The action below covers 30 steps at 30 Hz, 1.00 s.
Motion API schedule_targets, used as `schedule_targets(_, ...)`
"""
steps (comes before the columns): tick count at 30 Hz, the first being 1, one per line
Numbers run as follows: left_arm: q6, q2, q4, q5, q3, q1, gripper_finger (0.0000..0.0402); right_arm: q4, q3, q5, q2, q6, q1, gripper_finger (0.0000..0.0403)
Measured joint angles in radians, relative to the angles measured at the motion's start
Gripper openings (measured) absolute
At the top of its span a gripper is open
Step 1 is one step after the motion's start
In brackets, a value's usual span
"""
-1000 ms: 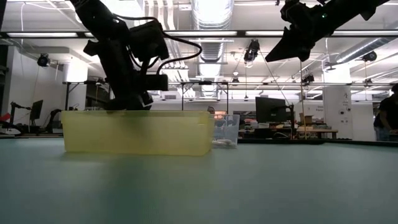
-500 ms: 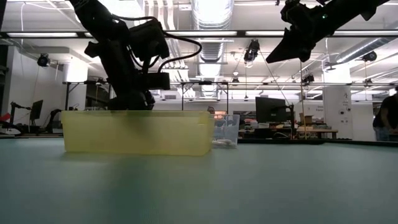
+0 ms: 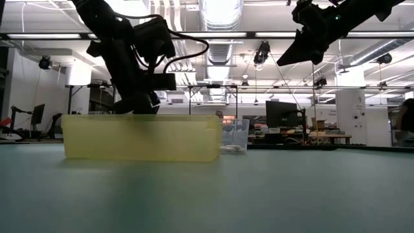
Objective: Sort silverware by color (type)
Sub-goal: Adjust the yellow forks in the yellow bin, then adjust the white forks in the transparent bin
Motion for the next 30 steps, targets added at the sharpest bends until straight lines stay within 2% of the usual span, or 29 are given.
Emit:
schedule_targets(24, -0.012, 0.018, 0.027, 0.021, 0.0, -0.001, 0.0, -0.017, 0.0, 0.0, 0.0, 0.0, 0.0, 0.0009)
schedule_targets(30, 0.0, -0.058, 0.013, -0.002, 0.0, -0.003, 0.0, -0.018, 0.0, 0.0, 0.0, -0.003, 0.001, 0.0009)
